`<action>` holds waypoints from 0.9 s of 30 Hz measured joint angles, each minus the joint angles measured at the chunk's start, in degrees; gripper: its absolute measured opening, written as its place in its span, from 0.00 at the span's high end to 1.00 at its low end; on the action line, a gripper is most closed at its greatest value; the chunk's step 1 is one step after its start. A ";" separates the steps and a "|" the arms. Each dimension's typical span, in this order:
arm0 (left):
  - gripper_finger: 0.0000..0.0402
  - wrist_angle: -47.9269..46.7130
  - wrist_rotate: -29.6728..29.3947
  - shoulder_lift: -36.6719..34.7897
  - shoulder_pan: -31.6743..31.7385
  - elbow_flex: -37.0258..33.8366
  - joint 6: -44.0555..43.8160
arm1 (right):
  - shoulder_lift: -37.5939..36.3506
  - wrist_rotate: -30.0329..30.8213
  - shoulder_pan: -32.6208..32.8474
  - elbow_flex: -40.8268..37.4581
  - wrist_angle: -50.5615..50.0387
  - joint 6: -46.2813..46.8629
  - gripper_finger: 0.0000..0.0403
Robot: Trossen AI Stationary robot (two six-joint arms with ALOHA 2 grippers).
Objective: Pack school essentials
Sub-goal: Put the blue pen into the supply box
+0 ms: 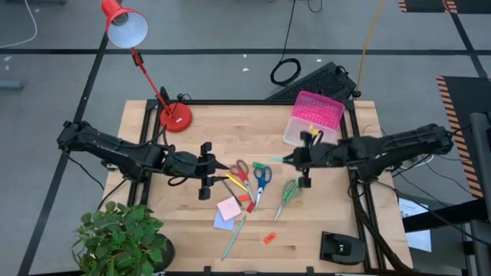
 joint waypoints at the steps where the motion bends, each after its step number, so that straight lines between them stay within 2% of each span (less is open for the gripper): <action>1: 0.64 -0.01 0.01 0.01 0.00 0.00 0.00 | -0.37 0.00 -1.03 0.90 -1.48 0.08 0.93; 6: 0.64 0.01 0.04 -0.01 0.00 0.00 0.02 | -0.46 0.00 -7.03 6.36 -8.49 0.44 0.93; 13: 0.64 -0.08 0.09 -0.01 0.00 0.00 0.04 | -0.43 -0.81 -15.86 10.19 -13.05 -0.48 0.93; 18: 0.64 -0.09 0.09 -0.01 0.00 0.00 0.04 | -0.38 -4.75 -21.71 10.31 -16.92 -2.02 0.93; 27: 0.64 -0.06 0.09 -0.01 0.00 0.00 0.08 | -0.44 -5.79 -28.49 9.97 -23.49 -3.86 0.93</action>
